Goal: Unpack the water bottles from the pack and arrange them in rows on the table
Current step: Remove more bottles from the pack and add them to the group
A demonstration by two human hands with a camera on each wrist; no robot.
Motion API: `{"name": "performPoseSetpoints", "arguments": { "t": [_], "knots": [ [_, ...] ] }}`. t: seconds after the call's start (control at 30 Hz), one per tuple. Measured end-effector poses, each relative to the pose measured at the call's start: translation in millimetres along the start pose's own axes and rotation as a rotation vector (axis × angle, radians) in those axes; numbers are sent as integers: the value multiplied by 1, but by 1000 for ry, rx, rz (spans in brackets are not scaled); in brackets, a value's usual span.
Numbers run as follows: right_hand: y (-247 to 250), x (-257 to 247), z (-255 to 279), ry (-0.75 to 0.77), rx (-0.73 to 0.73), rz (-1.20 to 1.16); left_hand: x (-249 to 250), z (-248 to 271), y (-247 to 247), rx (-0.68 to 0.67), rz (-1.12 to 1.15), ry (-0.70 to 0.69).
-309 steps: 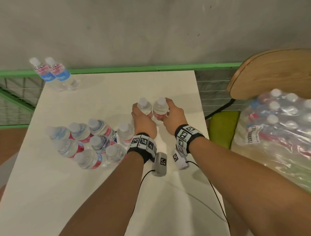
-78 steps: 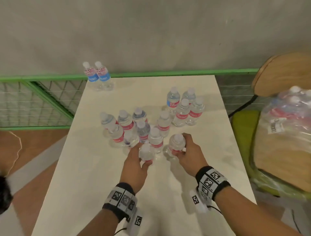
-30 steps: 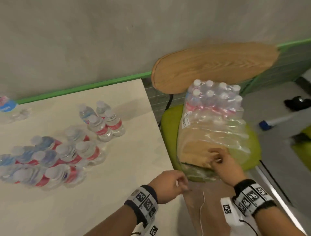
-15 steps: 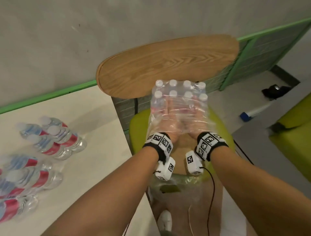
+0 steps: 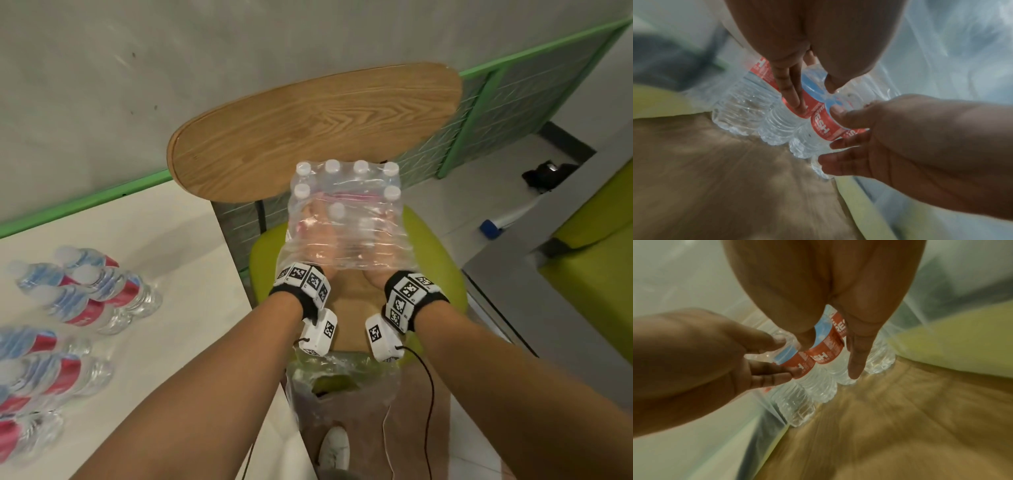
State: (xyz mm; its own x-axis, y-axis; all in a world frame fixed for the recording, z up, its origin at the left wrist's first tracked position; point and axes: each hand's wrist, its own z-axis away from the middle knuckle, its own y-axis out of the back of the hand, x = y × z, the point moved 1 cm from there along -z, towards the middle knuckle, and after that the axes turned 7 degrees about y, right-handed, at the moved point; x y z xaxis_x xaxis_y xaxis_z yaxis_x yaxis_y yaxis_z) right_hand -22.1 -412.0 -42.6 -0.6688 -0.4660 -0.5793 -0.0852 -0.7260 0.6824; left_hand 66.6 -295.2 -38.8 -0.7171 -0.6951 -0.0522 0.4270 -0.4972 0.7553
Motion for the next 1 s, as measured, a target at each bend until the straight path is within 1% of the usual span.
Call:
{"name": "performPoseSetpoints", "arguments": {
  "t": [0.03,0.1,0.17,0.2,0.23,0.27,0.3,0.33,0.37,0.4,0.43,0.47,0.5,0.53,0.57,0.63,0.7,0.73,0.83,0.9,1.0],
  "knots": [
    [-4,5,2,-29,-35,9,-3,2,-1,-14,-105,-29],
    [-13,8,10,-24,-70,61,-5,2,-10,15,-252,-39],
    [-20,11,16,-59,-102,100,-1,13,-4,69,-281,-60],
    [-21,10,23,-81,-115,105,0,12,-4,138,-187,-77],
    [-24,13,26,-87,-120,161,2,11,-8,118,-133,-75],
    [-26,12,32,-102,-152,237,3,9,-13,96,-32,-72],
    [-28,11,39,-78,-153,328,0,4,-23,116,31,-71],
    [-32,11,45,-51,-118,413,-6,4,-30,-9,111,-50],
    [-37,11,52,7,-49,489,-13,-5,-45,44,114,-141],
    [-43,11,60,28,5,496,-15,-10,-55,275,-6,-104],
    [-50,13,67,56,78,481,-14,5,-53,171,38,81],
    [-58,17,73,81,162,418,-9,28,-48,92,138,113],
    [-62,22,80,112,231,320,-4,39,-64,211,227,7],
    [-68,26,88,147,269,215,-2,53,-71,284,383,-135],
    [-72,30,97,202,294,141,-4,65,-75,297,537,-225],
    [-75,31,119,326,299,67,-13,80,-90,332,699,-348],
    [-76,30,140,396,316,11,-27,95,-108,281,817,-463],
    [-75,27,151,397,336,-27,-36,104,-114,267,841,-493],
    [-72,9,178,352,362,-138,-69,137,-119,229,939,-494],
    [-74,-10,192,343,333,-167,-96,159,-125,211,936,-463],
    [-91,-43,204,367,234,-162,-143,193,-143,177,963,-389]
  ]
}}
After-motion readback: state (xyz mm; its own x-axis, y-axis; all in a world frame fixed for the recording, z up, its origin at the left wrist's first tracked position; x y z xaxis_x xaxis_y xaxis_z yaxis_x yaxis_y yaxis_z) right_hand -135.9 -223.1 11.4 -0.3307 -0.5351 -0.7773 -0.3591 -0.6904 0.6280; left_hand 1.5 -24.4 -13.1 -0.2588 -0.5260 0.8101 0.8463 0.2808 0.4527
